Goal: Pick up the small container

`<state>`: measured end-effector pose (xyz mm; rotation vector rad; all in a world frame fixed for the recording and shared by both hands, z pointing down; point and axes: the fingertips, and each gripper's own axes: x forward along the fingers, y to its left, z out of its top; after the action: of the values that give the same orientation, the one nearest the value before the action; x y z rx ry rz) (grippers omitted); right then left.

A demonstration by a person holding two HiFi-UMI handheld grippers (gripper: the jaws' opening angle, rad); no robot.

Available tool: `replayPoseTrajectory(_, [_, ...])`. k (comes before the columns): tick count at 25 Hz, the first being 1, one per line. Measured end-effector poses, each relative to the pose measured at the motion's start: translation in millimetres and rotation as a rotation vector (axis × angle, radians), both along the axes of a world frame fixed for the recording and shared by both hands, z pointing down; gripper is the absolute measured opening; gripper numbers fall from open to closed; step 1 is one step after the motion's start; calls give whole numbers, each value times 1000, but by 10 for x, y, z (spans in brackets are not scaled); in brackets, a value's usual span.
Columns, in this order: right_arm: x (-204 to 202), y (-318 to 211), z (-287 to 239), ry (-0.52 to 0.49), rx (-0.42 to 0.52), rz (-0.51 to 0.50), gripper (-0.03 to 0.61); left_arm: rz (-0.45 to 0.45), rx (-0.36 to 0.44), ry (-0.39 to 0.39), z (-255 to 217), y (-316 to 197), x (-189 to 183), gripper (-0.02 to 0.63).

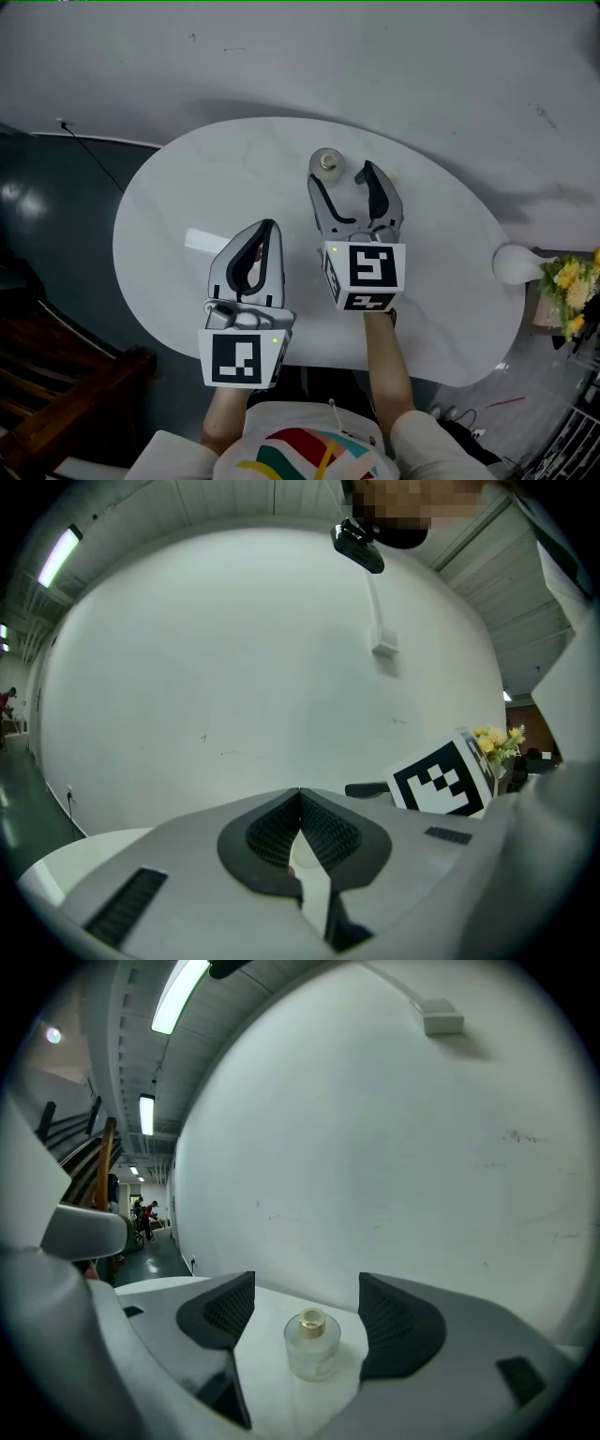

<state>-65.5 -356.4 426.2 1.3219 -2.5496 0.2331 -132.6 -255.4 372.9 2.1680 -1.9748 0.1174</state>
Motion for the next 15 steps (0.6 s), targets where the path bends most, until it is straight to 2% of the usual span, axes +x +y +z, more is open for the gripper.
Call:
replayPoseTrajectory(9, [-138,-210,484,65,-49,1,336,2,-36,11,323,-113,-66,17])
replayPoseTrajectory(15, [-193,-314,706,72,-79,21,337,-12,-44,15,470,-169,-162,18])
